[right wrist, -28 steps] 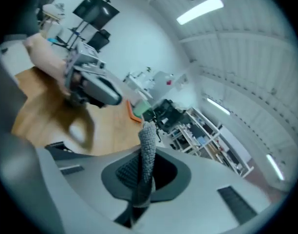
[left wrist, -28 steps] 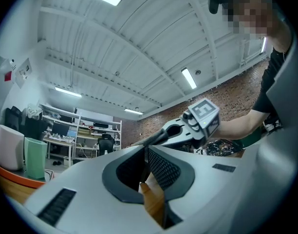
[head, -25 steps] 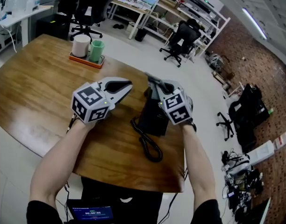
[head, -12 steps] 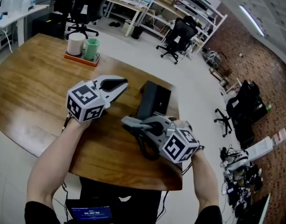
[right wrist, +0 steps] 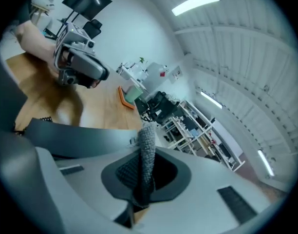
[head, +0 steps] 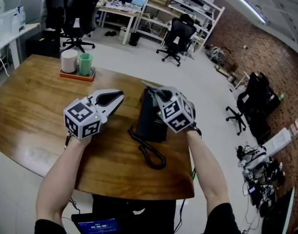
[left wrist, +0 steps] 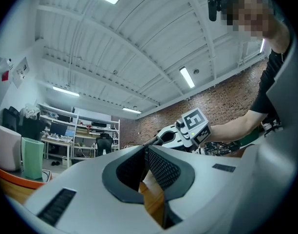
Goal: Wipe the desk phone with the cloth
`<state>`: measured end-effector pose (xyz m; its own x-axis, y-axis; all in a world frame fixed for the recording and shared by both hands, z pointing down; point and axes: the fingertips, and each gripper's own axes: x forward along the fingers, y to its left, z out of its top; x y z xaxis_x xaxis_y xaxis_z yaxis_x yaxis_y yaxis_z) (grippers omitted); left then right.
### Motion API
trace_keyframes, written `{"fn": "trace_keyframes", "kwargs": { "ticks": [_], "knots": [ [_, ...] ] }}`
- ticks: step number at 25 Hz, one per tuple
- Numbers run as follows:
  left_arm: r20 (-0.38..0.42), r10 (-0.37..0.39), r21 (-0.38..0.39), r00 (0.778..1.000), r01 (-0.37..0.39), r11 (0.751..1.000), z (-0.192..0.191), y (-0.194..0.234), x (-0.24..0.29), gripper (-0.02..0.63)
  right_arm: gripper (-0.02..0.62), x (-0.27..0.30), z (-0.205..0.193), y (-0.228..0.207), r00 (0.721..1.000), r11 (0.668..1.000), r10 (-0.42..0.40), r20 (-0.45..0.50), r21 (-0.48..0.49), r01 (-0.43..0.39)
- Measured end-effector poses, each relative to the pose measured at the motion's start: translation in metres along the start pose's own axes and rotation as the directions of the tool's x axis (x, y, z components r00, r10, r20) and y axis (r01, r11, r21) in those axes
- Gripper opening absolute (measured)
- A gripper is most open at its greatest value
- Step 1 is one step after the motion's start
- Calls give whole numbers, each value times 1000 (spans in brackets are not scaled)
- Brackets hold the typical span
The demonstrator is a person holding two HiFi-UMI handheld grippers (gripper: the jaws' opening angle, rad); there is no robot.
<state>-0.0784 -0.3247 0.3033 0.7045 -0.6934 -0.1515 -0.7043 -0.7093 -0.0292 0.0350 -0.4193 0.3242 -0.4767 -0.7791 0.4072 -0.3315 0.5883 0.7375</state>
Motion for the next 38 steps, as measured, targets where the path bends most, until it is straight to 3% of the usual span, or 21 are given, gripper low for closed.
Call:
{"fn": "trace_keyframes", "kwargs": {
  "ticks": [3, 6, 8, 11, 12, 13, 14, 16, 17, 19, 20, 22, 27, 31, 35, 38],
  "knots": [
    [-2, -6, 7, 1000, 6, 1000, 3, 0, 2, 8, 25, -20, 4, 28, 996, 993, 84, 8, -82, -83],
    [-5, -7, 10, 1000, 7, 1000, 3, 0, 1, 8, 25, -53, 5, 78, 975, 954, 224, 11, -205, -217],
    [-7, -7, 8, 1000, 7, 1000, 2, 1, 1, 8, 25, -80, 3, 119, 935, 896, 354, 4, -289, -338],
    [-5, -5, 2, 1000, 5, 1000, 1, 3, 1, 8, 25, -117, -4, 167, 846, 763, 532, -35, -412, -498],
    [-5, -5, 2, 1000, 5, 1000, 1, 3, 1, 8, 26, -121, -4, 169, 837, 751, 546, -32, -425, -506],
    [-5, -6, 2, 1000, 6, 1000, 0, 4, 0, 8, 26, -119, 0, 161, 848, 772, 529, -4, -412, -484],
    [-5, -7, 3, 1000, 7, 1000, 0, 4, 0, 8, 25, -112, 6, 143, 875, 820, 483, 42, -374, -434],
    [-4, -8, 2, 1000, 8, 1000, -2, 4, -1, 8, 25, -88, 17, 89, 945, 933, 307, 113, -232, -275],
    [-3, -7, 0, 1000, 7, 1000, -3, 5, -2, 8, 25, -74, 21, 58, 973, 972, 198, 119, -154, -179],
    [0, -3, -4, 1000, 3, 1000, -3, 5, -3, 8, 25, -47, 18, 7, 995, 1000, 20, 95, -26, -18],
    [0, -2, -5, 1000, 2, 1000, -3, 4, -3, 8, 25, -34, 12, -9, 997, 999, -29, 72, 18, 28],
    [1, -3, -3, 1000, 3, 1000, -2, 2, -2, 8, 25, -14, -3, -21, 999, 998, -49, 22, 43, 48],
    [-6, -17, 20, 1000, 18, 1000, 2, -4, 3, 8, 25, -19, -15, 10, 999, 998, 37, -4, -52, -37],
    [-7, -14, 22, 1000, 14, 1000, 3, -3, 1, 8, 25, -54, -10, 63, 985, 971, 173, 2, -171, -170],
    [-8, -16, 18, 1000, 16, 1000, 3, -2, 1, 8, 25, -96, -13, 124, 944, 903, 330, -18, -286, -321],
    [-10, -14, 16, 1000, 14, 1000, 2, -1, 0, 8, 26, -127, -18, 160, 865, 801, 498, -54, -354, -483]
  ]
}}
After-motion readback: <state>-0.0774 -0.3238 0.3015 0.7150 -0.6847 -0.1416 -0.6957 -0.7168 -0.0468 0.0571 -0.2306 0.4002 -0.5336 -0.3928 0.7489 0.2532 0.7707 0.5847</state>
